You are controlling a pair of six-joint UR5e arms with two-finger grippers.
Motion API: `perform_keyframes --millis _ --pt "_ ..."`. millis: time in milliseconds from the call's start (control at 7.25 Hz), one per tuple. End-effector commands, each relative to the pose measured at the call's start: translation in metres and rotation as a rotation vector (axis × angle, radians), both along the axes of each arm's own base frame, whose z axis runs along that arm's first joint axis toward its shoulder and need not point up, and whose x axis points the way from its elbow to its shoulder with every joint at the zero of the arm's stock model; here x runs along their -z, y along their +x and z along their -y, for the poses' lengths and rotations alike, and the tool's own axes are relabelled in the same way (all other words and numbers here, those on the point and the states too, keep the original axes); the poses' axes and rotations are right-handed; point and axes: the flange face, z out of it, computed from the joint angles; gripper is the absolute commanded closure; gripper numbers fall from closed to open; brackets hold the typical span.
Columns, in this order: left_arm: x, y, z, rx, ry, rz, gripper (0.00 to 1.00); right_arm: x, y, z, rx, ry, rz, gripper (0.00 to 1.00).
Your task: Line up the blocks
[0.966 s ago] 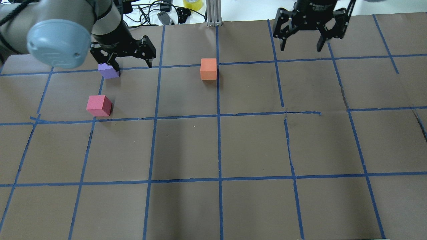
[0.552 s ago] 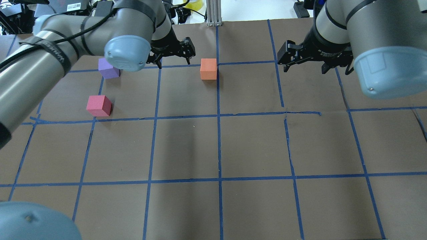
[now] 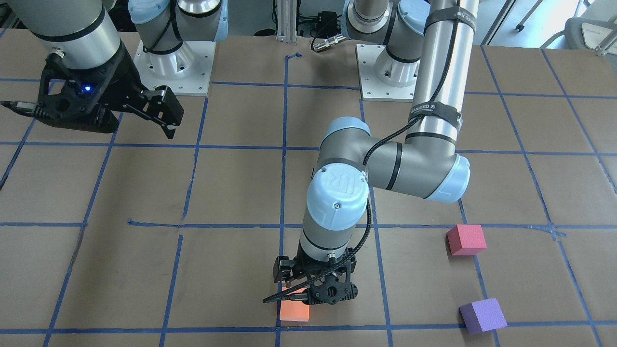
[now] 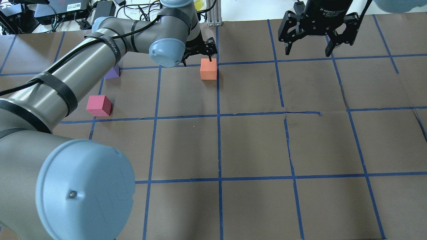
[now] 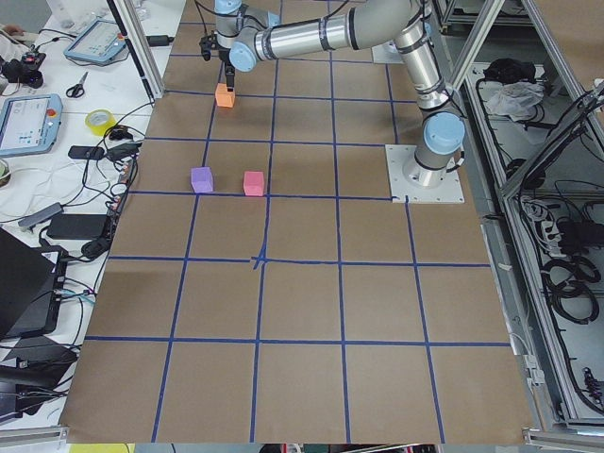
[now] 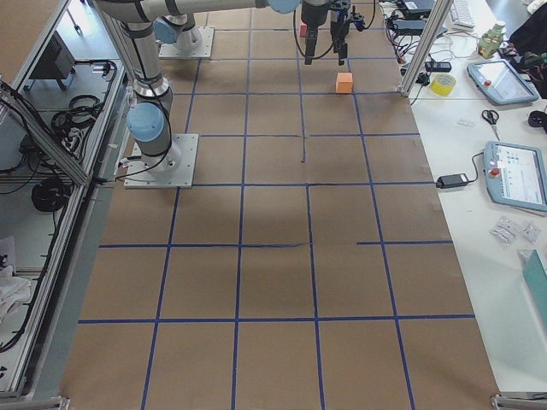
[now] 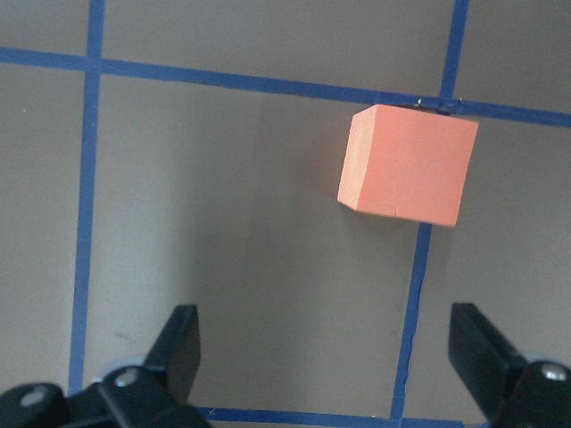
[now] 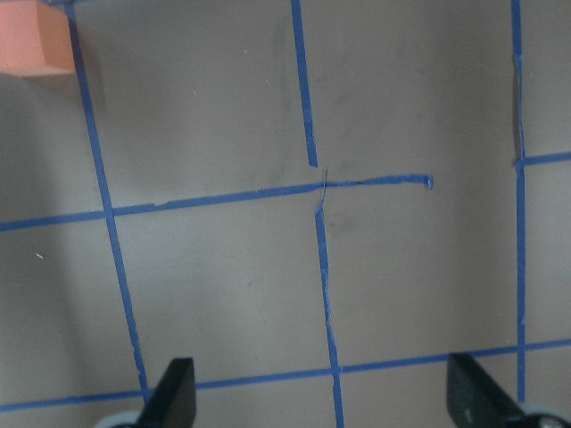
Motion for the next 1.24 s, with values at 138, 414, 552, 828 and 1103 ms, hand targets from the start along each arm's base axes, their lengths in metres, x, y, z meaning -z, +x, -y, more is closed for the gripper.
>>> perform_keyframes --millis 138,414,552,828,1103 --pt "0.029 -0.025 0.022 -0.025 -0.014 -0.012 0.0 0.004 -0.004 -0.07 0.035 -0.205 0.013 0.0" --pt "0.047 -0.026 0.028 -0.024 -0.001 -0.001 0.0 -0.011 -0.002 0.008 0.034 -0.088 0.01 0.0" --pt "0.059 -0.026 0.027 -0.031 0.016 0.005 0.0 -0.007 -0.003 0.014 0.031 0.012 -0.007 0.0" --pt "0.076 -0.026 0.027 -0.032 0.039 0.01 0.0 0.011 -0.004 -0.044 0.027 0.017 -0.004 0.01" --pt "0.089 -0.028 0.033 -0.041 -0.009 -0.026 0.11 0.026 -0.006 -0.063 -0.003 -0.234 0.005 0.0"
